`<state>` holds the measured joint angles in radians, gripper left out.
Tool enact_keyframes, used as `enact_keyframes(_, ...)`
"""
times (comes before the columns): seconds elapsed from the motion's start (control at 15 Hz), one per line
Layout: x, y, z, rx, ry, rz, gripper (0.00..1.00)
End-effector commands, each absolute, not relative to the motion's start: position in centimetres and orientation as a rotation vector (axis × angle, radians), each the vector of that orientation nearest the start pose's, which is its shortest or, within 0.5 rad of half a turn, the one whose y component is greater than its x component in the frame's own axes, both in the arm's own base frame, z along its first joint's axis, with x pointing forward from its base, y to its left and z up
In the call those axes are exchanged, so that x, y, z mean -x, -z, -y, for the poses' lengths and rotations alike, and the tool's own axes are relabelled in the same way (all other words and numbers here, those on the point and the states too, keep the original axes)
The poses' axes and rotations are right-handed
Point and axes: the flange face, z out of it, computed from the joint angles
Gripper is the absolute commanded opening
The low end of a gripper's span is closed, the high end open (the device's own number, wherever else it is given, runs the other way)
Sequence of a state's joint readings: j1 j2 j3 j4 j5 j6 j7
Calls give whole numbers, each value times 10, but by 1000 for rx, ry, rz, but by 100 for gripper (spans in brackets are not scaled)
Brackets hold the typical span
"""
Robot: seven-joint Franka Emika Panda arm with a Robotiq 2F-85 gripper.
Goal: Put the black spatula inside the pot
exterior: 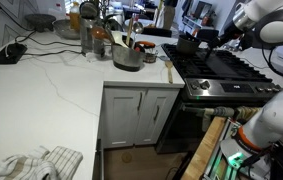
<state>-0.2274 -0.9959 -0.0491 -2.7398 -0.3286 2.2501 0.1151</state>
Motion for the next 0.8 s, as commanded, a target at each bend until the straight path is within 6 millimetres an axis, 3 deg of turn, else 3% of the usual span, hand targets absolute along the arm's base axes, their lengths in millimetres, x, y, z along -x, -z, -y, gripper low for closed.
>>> enact_keyframes(0.0, -282, -543, 105, 3291, 843, -457, 100)
enact_keyframes(0.47, -279, -547, 118, 3268, 843, -524, 100)
enact_keyframes(0.73, -281, -561, 171, 3193, 861, -669, 100)
